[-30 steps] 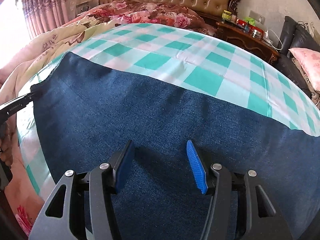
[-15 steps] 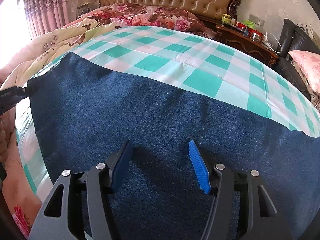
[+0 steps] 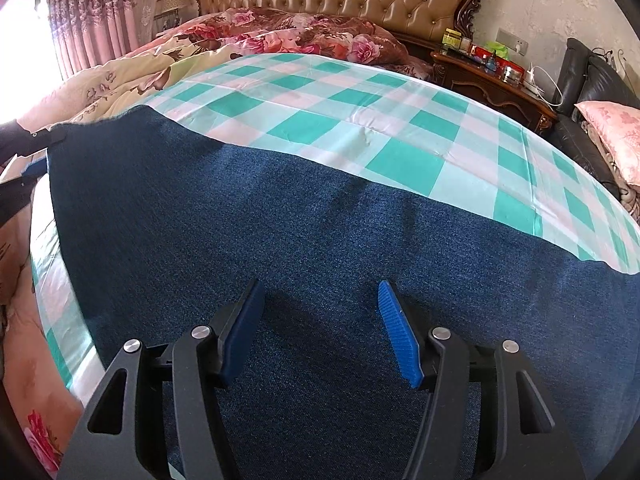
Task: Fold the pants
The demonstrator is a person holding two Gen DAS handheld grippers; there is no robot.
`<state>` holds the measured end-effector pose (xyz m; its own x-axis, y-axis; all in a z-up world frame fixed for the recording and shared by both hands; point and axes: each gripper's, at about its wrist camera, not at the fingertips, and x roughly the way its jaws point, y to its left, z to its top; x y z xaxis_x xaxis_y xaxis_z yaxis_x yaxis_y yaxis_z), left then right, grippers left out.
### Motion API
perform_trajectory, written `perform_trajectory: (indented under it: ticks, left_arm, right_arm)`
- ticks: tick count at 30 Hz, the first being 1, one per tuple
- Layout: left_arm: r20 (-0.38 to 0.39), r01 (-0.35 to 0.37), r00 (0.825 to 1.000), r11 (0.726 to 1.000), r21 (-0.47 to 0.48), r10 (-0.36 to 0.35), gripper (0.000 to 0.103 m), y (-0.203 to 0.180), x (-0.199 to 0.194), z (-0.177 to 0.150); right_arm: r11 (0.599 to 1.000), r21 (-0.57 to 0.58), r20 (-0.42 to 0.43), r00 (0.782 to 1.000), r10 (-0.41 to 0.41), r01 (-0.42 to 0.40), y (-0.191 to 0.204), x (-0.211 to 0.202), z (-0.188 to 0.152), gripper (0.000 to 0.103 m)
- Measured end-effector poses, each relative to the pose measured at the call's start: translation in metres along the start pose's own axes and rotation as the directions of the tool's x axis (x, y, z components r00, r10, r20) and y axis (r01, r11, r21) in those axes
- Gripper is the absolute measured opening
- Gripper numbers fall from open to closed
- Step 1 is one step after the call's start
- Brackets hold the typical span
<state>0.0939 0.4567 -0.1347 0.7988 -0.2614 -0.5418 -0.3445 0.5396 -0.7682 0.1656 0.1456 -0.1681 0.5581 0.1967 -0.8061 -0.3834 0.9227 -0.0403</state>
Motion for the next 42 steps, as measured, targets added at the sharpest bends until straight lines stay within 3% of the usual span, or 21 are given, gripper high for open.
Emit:
perform_trajectory:
  ticks: [3, 7, 10, 13, 15, 21, 22, 24, 26, 29, 35, 38, 42]
  left_arm:
    - [-0.029, -0.001, 1.000, 0.997, -0.073, -0.001, 0.032, 0.013, 0.005, -0.002]
    - [-0.038, -0.038, 0.999, 0.991, -0.128, 0.033, 0.048, 0.025, 0.003, -0.008]
    - [-0.062, -0.031, 0.998, 0.987, -0.157, 0.021, 0.048, 0.028, 0.003, -0.013]
    - [-0.141, -0.029, 0.990, 0.978, -0.205, 0.000, 0.045, 0.024, 0.010, -0.025]
    - [-0.152, -0.027, 0.988, 0.976, -0.217, -0.006, 0.045, 0.022, 0.016, -0.029]
    - [-0.076, -0.030, 0.997, 0.978, -0.206, 0.015, 0.027, 0.030, 0.025, -0.009]
    - [-0.078, -0.043, 0.997, 0.978, -0.206, 0.028, 0.016, 0.033, 0.028, -0.006]
    - [-0.087, -0.051, 0.996, 0.979, -0.199, 0.034, 0.009, 0.036, 0.030, -0.007]
    - [-0.076, -0.054, 0.996, 0.984, -0.170, 0.042, 0.008, 0.035, 0.029, -0.009]
    - [-0.073, -0.054, 0.996, 0.985, -0.167, 0.042, 0.008, 0.035, 0.029, -0.009]
    - [-0.078, -0.062, 0.996, 0.987, -0.147, 0.051, 0.008, 0.033, 0.028, -0.010]
    - [-0.079, -0.064, 0.995, 0.989, -0.135, 0.054, 0.008, 0.032, 0.028, -0.009]
    - [-0.077, -0.069, 0.995, 0.991, -0.112, 0.060, 0.008, 0.031, 0.029, -0.009]
  right_arm:
    - [1.000, 0.000, 0.000, 1.000, -0.001, 0.001, 0.000, 0.000, 0.000, 0.058]
    - [1.000, 0.000, 0.000, 1.000, -0.001, 0.001, 0.000, 0.000, 0.000, 0.059]
    - [1.000, -0.001, 0.000, 1.000, -0.002, 0.002, 0.000, 0.000, 0.000, 0.059]
    - [1.000, 0.000, 0.000, 1.000, -0.001, 0.001, 0.000, 0.000, 0.000, 0.059]
    - [1.000, -0.001, 0.000, 1.000, -0.002, 0.002, 0.001, 0.000, 0.000, 0.059]
    - [1.000, -0.001, 0.000, 1.000, -0.005, 0.005, 0.001, 0.000, 0.000, 0.059]
    - [1.000, 0.000, -0.004, 1.000, -0.006, 0.006, 0.001, 0.000, 0.001, 0.059]
    - [0.999, 0.038, -0.052, 0.999, 0.004, -0.002, -0.003, -0.001, 0.007, 0.059]
    - [0.995, 0.095, -0.043, 0.998, 0.041, -0.037, -0.010, -0.007, 0.017, 0.058]
    - [0.995, 0.093, 0.020, 0.999, -0.029, 0.027, -0.018, -0.014, 0.042, 0.058]
    - [0.994, 0.051, -0.098, 0.991, -0.095, 0.100, -0.032, 0.040, 0.074, 0.058]
    - [0.991, 0.031, -0.093, 0.988, -0.126, 0.129, -0.034, 0.049, 0.076, 0.058]
    - [0.999, 0.021, -0.004, 1.000, -0.024, 0.024, -0.019, 0.031, 0.083, 0.058]
